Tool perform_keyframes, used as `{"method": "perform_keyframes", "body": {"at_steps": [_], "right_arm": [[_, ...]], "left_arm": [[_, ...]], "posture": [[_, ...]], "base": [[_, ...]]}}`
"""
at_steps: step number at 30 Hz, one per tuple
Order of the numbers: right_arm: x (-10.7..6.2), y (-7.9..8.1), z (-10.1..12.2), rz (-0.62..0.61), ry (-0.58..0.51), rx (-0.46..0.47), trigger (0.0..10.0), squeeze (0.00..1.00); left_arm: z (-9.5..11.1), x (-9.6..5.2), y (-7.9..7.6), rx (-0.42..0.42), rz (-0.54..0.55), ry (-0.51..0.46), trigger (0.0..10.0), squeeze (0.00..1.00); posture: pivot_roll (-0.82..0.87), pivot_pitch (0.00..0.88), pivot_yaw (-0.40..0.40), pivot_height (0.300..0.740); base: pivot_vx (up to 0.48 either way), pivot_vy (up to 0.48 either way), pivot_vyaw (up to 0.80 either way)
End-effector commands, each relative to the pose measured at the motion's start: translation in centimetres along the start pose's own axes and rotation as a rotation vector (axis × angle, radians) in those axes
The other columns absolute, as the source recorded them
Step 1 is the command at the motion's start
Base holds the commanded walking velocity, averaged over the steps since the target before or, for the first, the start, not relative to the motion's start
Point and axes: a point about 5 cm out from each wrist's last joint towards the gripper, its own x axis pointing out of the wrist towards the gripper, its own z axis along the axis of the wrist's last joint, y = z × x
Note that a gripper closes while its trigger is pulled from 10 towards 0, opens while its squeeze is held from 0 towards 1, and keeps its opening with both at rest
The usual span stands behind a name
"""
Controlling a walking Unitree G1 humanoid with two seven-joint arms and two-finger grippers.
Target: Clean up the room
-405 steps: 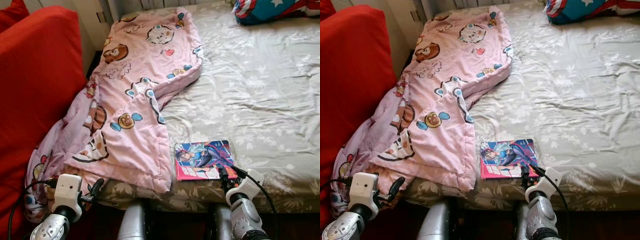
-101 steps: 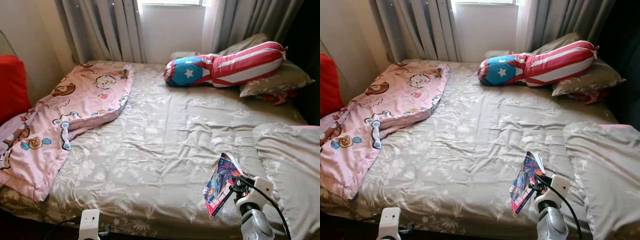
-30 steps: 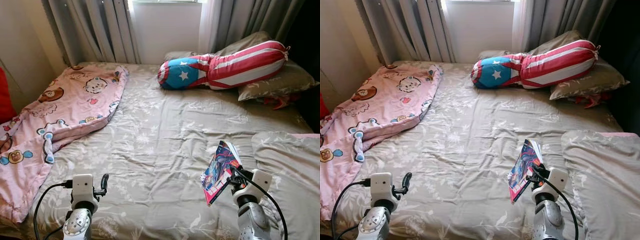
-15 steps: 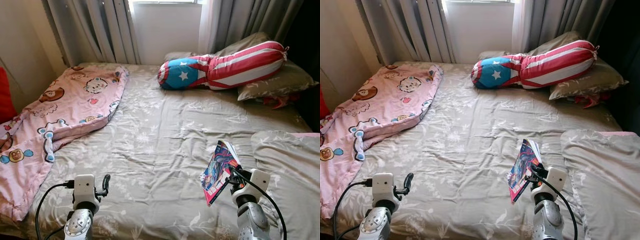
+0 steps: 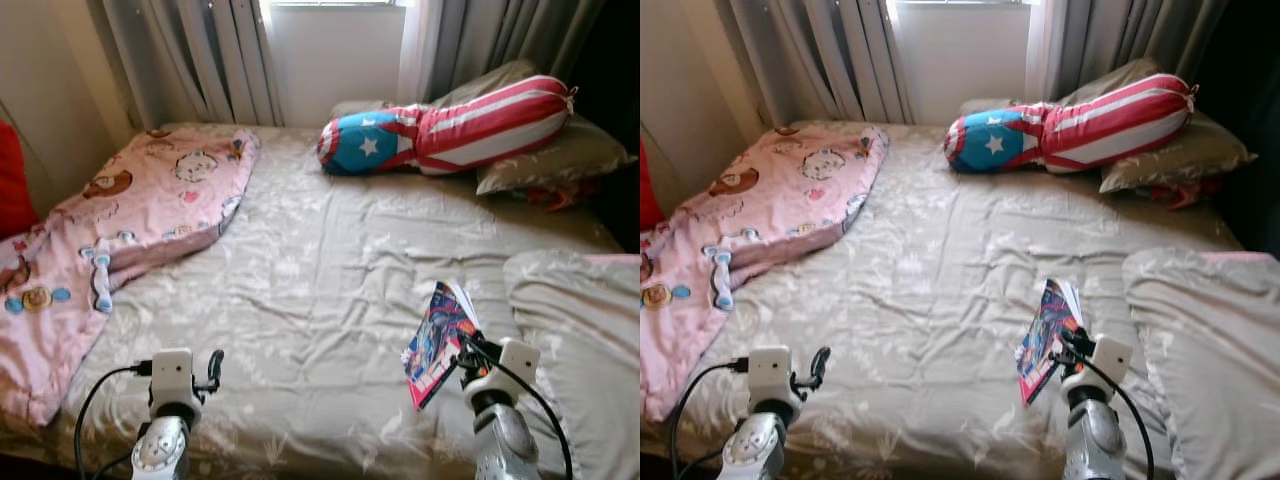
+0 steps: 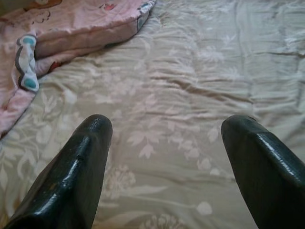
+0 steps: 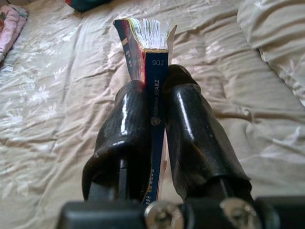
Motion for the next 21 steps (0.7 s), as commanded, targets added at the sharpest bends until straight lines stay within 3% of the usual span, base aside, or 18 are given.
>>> {"method": "perform_keyframes", "body": {"at_steps": [1, 21], "right_arm": [[0.37, 0.25, 0.87, 0.011, -0.046, -0.008, 10.0, 0.0], [0.92, 0.88, 1.68, 0.048, -0.08, -0.008, 10.0, 0.0]], "left_arm": [[0.2, 0.15, 0.22, -0.006, 0.008, -0.001, 10.0, 0.0], [0.18, 0.16, 0.1, -0.009, 0.008, 0.003, 10.0, 0.0]], "posture": [[-0.01, 0.0, 0.013, 0.655], [0.0, 0.0, 0.011, 0.655]], "base": [[0.0, 0.0, 0.0], [0.0, 0.0, 0.0]]}}
